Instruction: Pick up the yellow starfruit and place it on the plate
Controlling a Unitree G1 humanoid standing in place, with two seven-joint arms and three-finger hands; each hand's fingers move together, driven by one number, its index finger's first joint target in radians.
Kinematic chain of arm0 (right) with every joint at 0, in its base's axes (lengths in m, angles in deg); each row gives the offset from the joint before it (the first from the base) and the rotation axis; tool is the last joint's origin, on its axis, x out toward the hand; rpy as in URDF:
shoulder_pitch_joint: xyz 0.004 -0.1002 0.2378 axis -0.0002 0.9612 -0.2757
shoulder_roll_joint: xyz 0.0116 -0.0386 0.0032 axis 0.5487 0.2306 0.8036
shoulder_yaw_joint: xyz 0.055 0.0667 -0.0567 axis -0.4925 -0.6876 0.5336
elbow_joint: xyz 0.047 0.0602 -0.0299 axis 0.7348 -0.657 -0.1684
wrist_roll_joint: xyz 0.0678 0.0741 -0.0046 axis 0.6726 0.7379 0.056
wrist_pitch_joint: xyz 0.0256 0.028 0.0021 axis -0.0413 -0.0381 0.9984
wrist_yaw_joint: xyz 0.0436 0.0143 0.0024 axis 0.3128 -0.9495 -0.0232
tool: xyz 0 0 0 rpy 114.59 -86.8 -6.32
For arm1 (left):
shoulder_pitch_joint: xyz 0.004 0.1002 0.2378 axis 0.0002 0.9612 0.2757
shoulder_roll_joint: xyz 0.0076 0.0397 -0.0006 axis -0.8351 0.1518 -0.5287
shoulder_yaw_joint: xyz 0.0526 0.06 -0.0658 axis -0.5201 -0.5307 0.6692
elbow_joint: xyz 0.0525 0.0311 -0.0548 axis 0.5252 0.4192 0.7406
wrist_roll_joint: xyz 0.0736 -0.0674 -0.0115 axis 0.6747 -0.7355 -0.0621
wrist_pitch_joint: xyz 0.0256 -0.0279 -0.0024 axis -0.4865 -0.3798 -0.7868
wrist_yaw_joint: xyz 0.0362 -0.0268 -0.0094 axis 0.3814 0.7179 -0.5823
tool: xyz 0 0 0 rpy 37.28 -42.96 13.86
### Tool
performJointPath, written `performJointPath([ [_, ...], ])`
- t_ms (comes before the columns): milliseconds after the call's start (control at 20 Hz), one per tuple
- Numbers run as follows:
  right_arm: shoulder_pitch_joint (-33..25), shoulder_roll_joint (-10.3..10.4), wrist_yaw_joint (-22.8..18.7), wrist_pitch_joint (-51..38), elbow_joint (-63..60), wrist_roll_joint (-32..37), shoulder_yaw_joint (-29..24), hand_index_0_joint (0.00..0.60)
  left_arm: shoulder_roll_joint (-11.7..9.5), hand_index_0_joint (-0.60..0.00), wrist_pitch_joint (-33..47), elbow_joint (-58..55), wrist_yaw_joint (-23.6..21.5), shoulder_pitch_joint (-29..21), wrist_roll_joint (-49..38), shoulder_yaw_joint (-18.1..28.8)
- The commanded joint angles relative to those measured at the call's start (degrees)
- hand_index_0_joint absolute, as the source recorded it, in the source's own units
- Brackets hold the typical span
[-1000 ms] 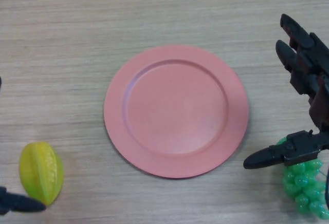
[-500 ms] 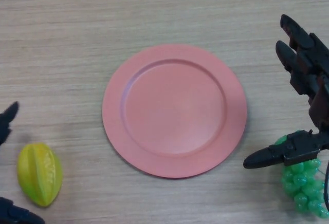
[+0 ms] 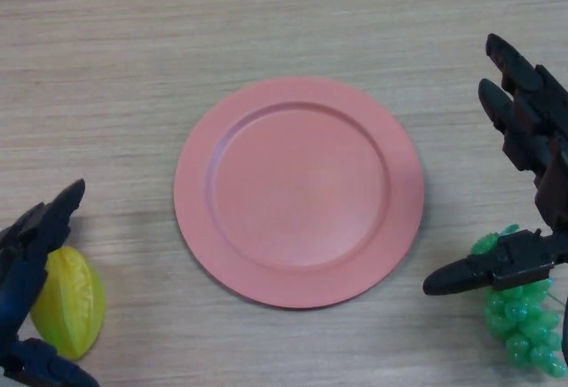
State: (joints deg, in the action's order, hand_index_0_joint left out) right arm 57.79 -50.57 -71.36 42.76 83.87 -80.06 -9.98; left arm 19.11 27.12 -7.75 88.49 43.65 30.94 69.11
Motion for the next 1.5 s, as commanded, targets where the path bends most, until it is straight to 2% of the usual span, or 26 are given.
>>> performJointPath([
  [50,-1.0,-1.5,-2.1,-6.8,3.7,2.4,-2.8,0.000,-2.5,-0.150,3.6,-2.9,-4.4,0.0,-1.5,3.9],
  [100,-1.0,-1.5,-2.2,-6.7,3.7,2.4,-2.8,0.000,-2.4,-0.250,3.4,-2.9,-4.2,0.1,-1.5,3.9],
  [150,-1.1,-1.5,-2.2,-6.6,3.8,2.4,-2.8,0.000,-2.2,-0.400,2.5,-3.2,-3.3,0.7,-1.4,4.2],
  [200,-1.2,-1.6,-2.2,-6.4,3.9,2.3,-2.8,0.000,-1.9,-0.500,1.7,-3.6,-2.2,1.3,-1.3,4.3],
  [250,-1.3,-1.5,-2.3,-6.3,3.9,2.4,-2.7,0.000,-0.9,-0.600,-1.9,-5.7,3.2,2.7,-3.3,4.7],
  [350,-1.2,-1.5,-2.2,-6.0,4.2,2.7,-2.8,0.000,-0.7,-0.600,-3.0,-6.2,5.2,2.7,-3.5,4.9],
  [600,-1.5,-1.5,-2.5,-5.9,4.1,2.6,-2.5,0.000,-1.3,-0.600,-3.7,-7.2,5.5,1.7,-4.0,5.3],
  [700,-1.2,-1.5,-2.4,-6.4,4.3,2.5,-2.6,0.000,-1.3,-0.600,-4.7,-9.8,7.5,1.3,-6.0,6.3],
  [800,-1.3,-1.5,-2.3,-5.8,4.6,2.6,-2.6,0.000,-1.9,-0.600,-6.3,-13.0,10.6,0.3,-7.1,7.3],
  [850,-1.1,-1.4,-2.3,-5.6,4.8,2.9,-2.4,0.000,-2.4,-0.600,-7.8,-15.9,13.9,-0.8,-8.3,7.5],
  [900,-1.0,-1.3,-2.3,-5.6,4.9,3.1,-2.4,0.000,-2.5,-0.600,-7.4,-16.5,14.1,-1.2,-8.4,7.6],
  [1000,-0.9,-1.4,-2.3,-5.4,5.5,3.4,-2.7,0.000,-3.3,-0.600,-6.5,-19.7,17.4,-2.5,-11.8,8.1],
  [1050,-0.8,-1.5,-2.1,-4.8,6.0,3.7,-2.9,0.000,-3.6,-0.600,-10.6,-23.3,21.1,-3.5,-13.0,8.2],
  [1100,-0.8,-1.4,-2.1,-4.7,6.1,3.9,-3.0,0.000,-3.7,-0.600,-11.7,-24.2,21.9,-3.9,-12.5,7.9],
  [1200,-0.6,-1.4,-2.1,-4.5,6.4,3.7,-2.9,0.000,-2.6,-0.600,-8.9,-24.9,17.7,-5.3,-10.9,4.5],
  [1250,-0.7,-1.3,-2.2,-4.2,6.7,3.9,-2.8,0.000,-2.5,-0.600,-6.5,-24.7,14.1,-6.3,-10.2,1.4],
  [1400,-0.8,-1.4,-2.4,-4.7,6.8,3.9,-2.8,0.000,-1.9,-0.600,-1.9,-23.6,7.6,-7.7,-8.6,-4.5],
  [1450,-0.6,-1.3,-2.4,-5.0,6.7,3.9,-2.7,0.000,-1.7,-0.600,1.9,-21.0,2.6,-9.0,-7.4,-6.9],
  [1500,-0.6,-1.3,-2.4,-5.0,6.7,3.9,-2.8,0.000,-1.3,-0.600,1.8,-20.6,1.1,-9.4,-7.6,-8.2],
])
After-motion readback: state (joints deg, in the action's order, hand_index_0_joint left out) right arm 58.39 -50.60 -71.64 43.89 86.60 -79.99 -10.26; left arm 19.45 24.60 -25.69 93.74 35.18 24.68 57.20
